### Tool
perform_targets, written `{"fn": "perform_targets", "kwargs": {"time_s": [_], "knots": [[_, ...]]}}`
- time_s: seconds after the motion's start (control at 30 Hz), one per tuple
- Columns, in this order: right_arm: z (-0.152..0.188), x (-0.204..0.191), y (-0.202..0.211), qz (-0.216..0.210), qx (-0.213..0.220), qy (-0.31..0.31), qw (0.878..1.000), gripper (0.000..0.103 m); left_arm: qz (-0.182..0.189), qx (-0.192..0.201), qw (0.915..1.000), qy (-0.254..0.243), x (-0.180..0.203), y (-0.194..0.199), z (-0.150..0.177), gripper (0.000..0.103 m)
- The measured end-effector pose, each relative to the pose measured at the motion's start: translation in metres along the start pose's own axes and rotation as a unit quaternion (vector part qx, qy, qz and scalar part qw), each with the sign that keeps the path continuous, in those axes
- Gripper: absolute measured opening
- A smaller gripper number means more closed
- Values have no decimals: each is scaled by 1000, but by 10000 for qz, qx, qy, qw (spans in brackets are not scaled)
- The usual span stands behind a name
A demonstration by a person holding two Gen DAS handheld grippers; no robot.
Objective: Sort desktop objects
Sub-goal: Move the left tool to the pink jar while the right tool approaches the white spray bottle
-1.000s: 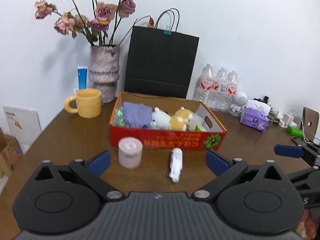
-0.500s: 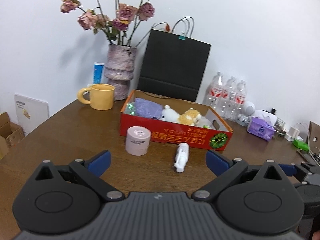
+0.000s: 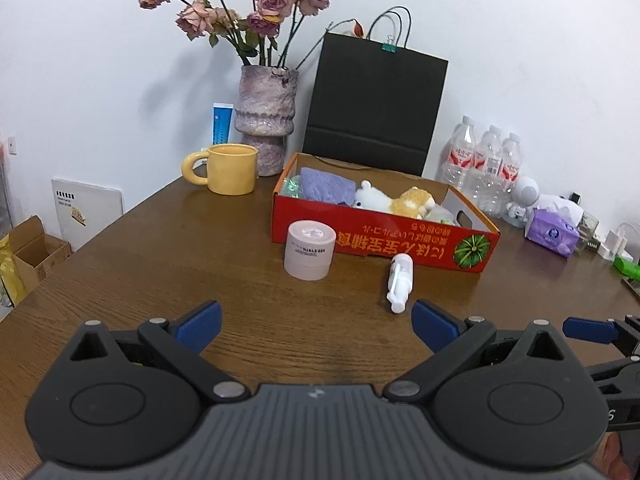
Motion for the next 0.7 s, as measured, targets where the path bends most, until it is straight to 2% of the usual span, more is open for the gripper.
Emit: {"fn": "perform_targets", "kwargs": {"time_s": [0.7], "knots": [[3,3,-8,111,-86,-57,9999,103,32,-62,9999,100,-11,-9,3,103]]}}
Point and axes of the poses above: each gripper's, at about its wrist camera, not at the fingertips, and y roughly against the way its jaws point, x to its right, z to its underside, the point moved 3 cm from there along -y, roughly the way its jaws point, and after that the axes turned 9 degrees about x, right-handed, at the moved point
